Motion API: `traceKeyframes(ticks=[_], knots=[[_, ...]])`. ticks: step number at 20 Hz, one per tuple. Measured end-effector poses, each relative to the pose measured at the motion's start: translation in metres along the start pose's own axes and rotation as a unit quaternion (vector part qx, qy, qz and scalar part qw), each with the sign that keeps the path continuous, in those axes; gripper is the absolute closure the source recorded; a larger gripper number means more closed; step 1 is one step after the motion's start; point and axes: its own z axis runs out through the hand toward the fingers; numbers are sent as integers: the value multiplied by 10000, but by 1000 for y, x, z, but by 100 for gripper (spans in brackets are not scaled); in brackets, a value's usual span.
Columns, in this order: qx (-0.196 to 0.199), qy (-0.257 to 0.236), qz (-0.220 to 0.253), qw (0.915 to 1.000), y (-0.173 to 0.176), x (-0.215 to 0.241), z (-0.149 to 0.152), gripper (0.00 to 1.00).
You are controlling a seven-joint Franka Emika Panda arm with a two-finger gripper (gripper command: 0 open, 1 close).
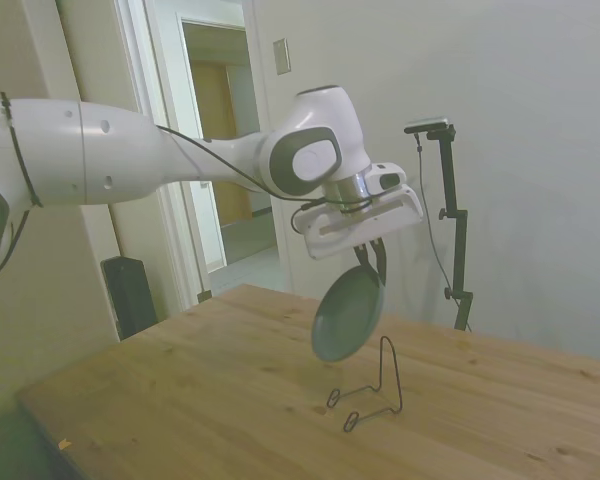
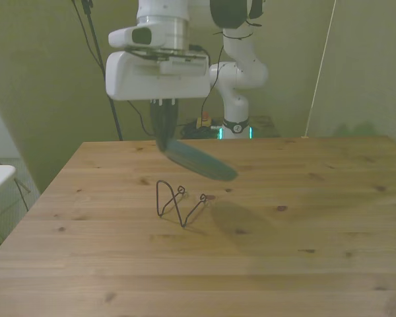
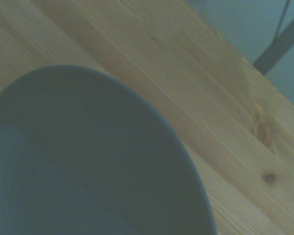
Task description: Unload the plate
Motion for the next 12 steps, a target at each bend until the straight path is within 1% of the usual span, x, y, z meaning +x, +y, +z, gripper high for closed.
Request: traceKeyframes(ticks=[3, 5, 7, 12], knots=[[368, -138, 111, 9992, -30, -4, -14, 100], [541, -277, 184, 9980, -49, -6, -10, 100], [644, -458, 251, 9966, -63, -12, 5, 100], [873, -907, 559, 9905, -88, -30, 57, 100]])
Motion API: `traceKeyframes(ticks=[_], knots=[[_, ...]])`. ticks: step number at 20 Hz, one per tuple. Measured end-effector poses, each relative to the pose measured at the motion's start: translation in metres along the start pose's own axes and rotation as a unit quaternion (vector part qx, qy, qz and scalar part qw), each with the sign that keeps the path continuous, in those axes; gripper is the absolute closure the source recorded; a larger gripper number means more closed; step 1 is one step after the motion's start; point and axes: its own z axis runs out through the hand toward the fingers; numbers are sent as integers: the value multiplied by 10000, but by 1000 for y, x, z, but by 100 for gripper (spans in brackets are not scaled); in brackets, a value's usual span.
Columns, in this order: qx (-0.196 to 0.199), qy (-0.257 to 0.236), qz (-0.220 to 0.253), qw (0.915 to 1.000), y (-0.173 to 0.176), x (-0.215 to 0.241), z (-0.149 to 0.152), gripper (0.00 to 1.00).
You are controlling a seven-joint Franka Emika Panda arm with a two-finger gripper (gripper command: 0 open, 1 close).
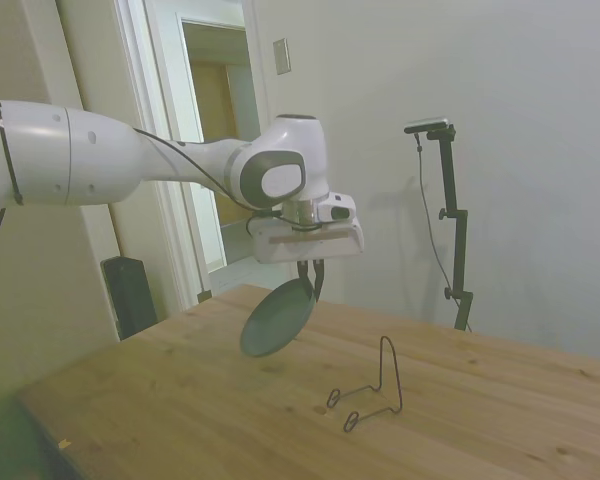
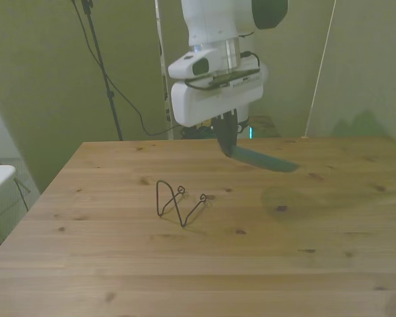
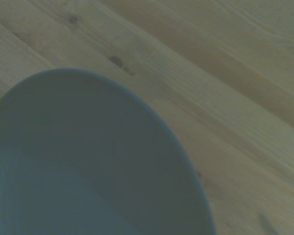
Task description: Unload the plate
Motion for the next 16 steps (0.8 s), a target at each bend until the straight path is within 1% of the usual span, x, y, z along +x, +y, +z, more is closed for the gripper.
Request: traceKeyframes(ticks=[4, 7, 11, 16], knots=[[143, -167, 376, 9990, 3, -9, 48, 100], [118, -243, 501, 9984, 12, -18, 74, 100], [62, -217, 630, 9978, 30, -26, 93, 100], [19, -233, 745, 9969, 45, -31, 108, 100]])
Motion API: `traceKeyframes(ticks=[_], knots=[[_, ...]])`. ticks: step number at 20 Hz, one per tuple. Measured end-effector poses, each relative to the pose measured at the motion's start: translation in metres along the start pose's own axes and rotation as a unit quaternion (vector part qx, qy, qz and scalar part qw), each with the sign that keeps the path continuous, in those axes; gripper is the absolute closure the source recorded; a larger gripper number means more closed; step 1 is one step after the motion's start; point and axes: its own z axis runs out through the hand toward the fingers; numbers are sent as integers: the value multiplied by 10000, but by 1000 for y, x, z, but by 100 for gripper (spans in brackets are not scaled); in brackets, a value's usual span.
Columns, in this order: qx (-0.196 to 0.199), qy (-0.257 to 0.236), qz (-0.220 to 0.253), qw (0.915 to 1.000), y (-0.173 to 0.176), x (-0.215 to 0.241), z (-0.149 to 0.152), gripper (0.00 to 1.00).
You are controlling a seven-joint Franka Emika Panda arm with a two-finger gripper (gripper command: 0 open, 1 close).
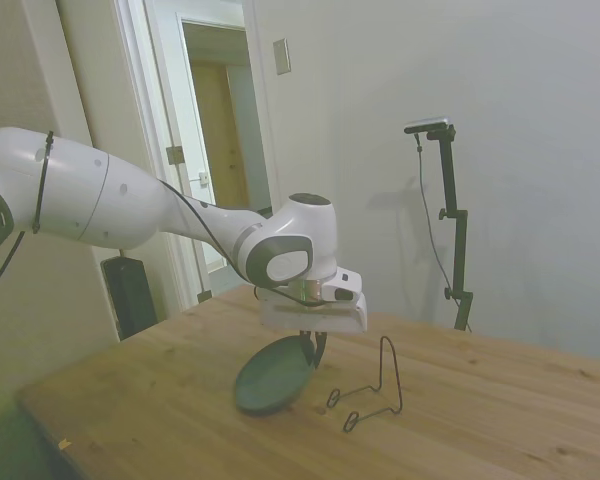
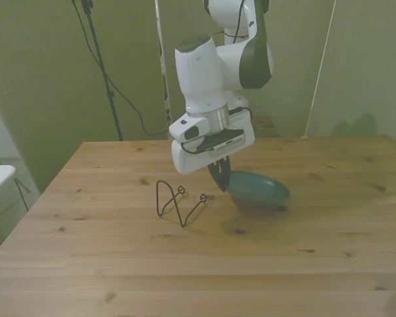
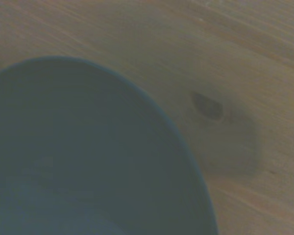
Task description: Unload the plate
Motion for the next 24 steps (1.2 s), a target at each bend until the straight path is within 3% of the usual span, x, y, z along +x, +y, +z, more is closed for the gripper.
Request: traceKeyframes(ticks=[7, 12, 13, 24], knots=[[-72, -99, 157, 9998, 17, 6, 31, 100], [-74, -89, 187, 9998, 16, 8, 31, 100], [-74, -84, 194, 9998, 16, 8, 31, 0], [-80, -53, 248, 9996, 13, 10, 28, 0]])
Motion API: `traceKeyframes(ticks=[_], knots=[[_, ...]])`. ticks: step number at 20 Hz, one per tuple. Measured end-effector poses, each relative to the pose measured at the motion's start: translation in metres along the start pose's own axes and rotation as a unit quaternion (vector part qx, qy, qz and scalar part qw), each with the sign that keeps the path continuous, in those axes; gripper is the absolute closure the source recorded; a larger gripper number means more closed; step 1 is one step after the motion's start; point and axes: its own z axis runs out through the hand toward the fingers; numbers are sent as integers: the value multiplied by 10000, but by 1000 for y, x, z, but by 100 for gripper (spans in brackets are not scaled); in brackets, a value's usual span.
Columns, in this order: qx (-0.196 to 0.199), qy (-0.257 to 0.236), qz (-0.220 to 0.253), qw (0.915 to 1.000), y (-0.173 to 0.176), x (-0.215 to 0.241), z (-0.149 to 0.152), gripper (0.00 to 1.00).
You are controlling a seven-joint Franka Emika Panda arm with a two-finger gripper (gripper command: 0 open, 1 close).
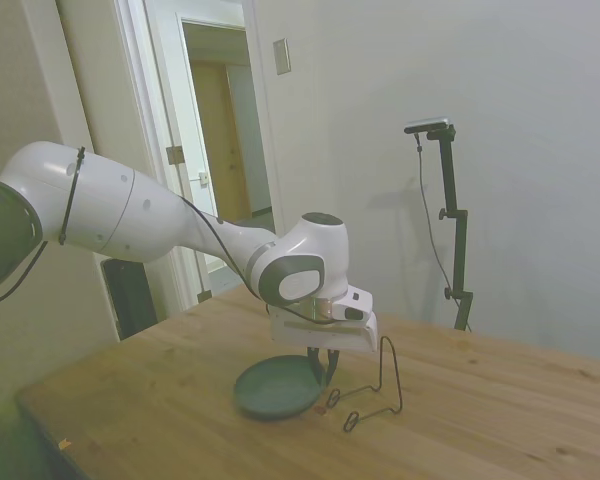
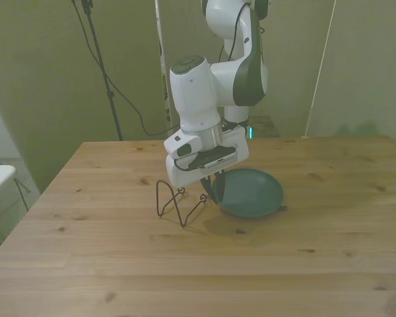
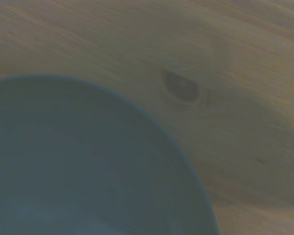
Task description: Unload the plate
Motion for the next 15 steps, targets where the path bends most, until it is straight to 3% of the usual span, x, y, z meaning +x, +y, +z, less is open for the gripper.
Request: traceKeyframes(ticks=[7, 15], knots=[[59, 99, 39, 9999, -11, 5, -22, 0], [303, 275, 282, 9988, -54, -3, -128, 0]])
